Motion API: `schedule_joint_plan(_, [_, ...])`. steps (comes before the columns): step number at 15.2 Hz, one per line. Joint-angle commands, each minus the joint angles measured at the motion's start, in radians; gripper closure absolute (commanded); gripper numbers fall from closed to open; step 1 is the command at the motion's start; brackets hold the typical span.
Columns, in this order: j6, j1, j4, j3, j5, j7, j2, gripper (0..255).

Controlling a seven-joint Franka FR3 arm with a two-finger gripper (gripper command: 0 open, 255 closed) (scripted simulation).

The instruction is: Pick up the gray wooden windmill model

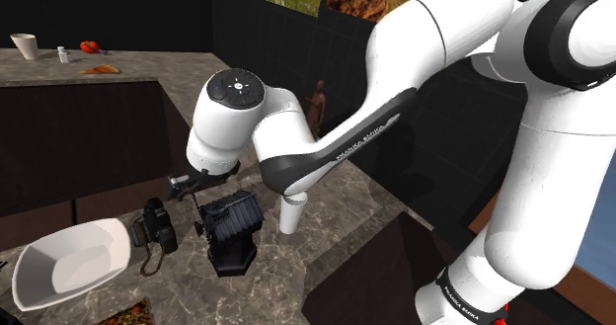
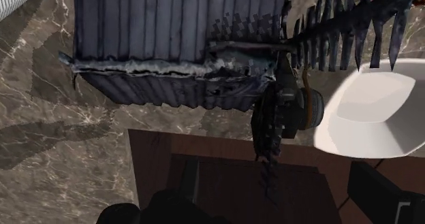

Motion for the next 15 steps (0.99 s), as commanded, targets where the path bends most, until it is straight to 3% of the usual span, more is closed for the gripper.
schedule_joint_plan(1, [-0.005, 0.032, 0.03, -0.027, -0.054, 0.039, 0.044, 0])
schedule_joint_plan(7, [0.022, 0.074, 0.033, -0.079, -0.153, 0.121, 0.109, 0])
schedule_joint_plan(9, [0.022, 0.074, 0.033, -0.079, -0.153, 0.121, 0.109, 0])
schedule_joint_plan(10, [0.023, 0.074, 0.034, -0.08, -0.154, 0.122, 0.11, 255])
schedule_joint_plan(15, [0.022, 0.074, 0.035, -0.08, -0.154, 0.121, 0.11, 255])
